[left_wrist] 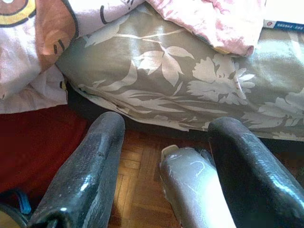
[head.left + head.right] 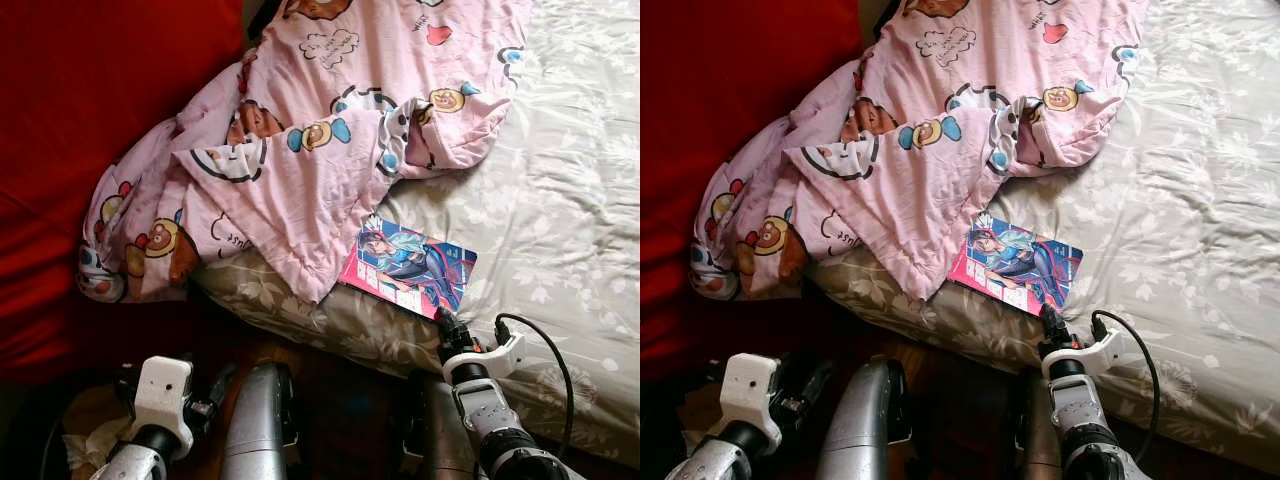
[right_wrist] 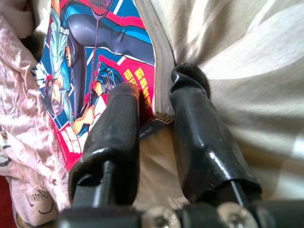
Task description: Clean up the room
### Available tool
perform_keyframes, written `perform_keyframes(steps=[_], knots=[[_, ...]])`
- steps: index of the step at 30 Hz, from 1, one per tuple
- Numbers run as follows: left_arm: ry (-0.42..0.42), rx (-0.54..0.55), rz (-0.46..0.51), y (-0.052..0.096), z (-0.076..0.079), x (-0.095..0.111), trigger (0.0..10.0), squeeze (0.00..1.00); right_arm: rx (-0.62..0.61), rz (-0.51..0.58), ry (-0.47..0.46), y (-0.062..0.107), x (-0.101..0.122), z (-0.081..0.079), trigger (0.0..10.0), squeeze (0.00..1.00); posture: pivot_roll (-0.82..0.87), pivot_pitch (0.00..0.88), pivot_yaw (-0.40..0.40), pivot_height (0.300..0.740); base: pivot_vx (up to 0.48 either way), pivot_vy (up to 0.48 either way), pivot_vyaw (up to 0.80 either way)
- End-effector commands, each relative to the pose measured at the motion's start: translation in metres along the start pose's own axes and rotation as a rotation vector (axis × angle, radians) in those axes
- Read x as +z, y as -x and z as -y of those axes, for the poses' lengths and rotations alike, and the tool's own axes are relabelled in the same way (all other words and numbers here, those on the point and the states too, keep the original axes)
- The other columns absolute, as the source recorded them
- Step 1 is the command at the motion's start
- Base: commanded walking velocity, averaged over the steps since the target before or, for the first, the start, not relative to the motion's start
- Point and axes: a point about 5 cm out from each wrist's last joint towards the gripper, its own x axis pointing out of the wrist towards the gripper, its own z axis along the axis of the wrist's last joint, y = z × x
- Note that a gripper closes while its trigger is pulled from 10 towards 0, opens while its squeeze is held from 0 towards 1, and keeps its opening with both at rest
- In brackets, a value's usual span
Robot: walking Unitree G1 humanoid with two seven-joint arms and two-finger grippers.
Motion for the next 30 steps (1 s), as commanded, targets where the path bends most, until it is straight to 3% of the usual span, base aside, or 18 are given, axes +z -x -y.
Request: perform_keyframes(steps=[1,12,18,19,20,22,27,29,30], knots=[[-0.004,0.005,-0.055,0.004,-0.001,-0.013,10.0,0.00,-0.033,-0.063,-0.027,0.007,-0.020,0.008,0.0,0.00,0.26,0.357,0.118,0.601,0.000,0.000,0.00],[-0.053,-0.005,-0.034,-0.022,0.002,-0.020,10.0,0.00,-0.044,0.050,-0.043,0.021,-0.006,0.024,0.0,0.00,0.17,0.242,0.086,0.601,0.000,0.000,0.00],[-0.056,0.013,-0.020,-0.046,0.000,-0.025,10.0,0.00,-0.021,0.180,-0.038,0.027,0.013,0.027,0.0,0.00,0.10,0.144,0.065,0.601,0.000,0.000,0.00],[-0.054,0.019,-0.020,-0.051,0.000,-0.027,10.0,0.00,0.023,0.187,0.032,0.027,0.015,0.019,0.0,0.00,0.08,0.118,0.059,0.601,0.000,0.000,0.00],[-0.054,0.019,-0.020,-0.051,0.000,-0.027,10.0,0.00,0.023,0.187,0.032,0.027,0.015,0.019,0.0,0.00,0.08,0.118,0.059,0.601,0.000,0.000,0.00],[-0.048,0.030,-0.019,-0.058,0.000,-0.029,10.0,0.00,0.069,0.198,0.167,0.027,0.017,0.004,0.0,0.00,0.05,0.073,0.045,0.601,0.000,0.000,0.00],[-0.029,0.053,-0.020,-0.068,0.000,-0.033,10.0,0.00,0.057,0.285,0.422,0.031,0.034,-0.019,0.0,0.00,0.01,0.031,0.028,0.601,0.000,0.000,0.00],[0.002,0.076,-0.020,-0.070,-0.001,-0.036,10.0,0.00,0.071,0.294,0.523,0.033,0.041,-0.029,10.0,0.00,0.00,0.016,0.022,0.601,0.000,0.000,0.00],[0.020,0.091,-0.024,-0.072,-0.001,-0.038,10.0,0.00,0.073,0.282,0.629,0.034,0.044,-0.034,10.0,0.00,-0.01,0.002,0.017,0.601,0.000,0.000,0.00]])
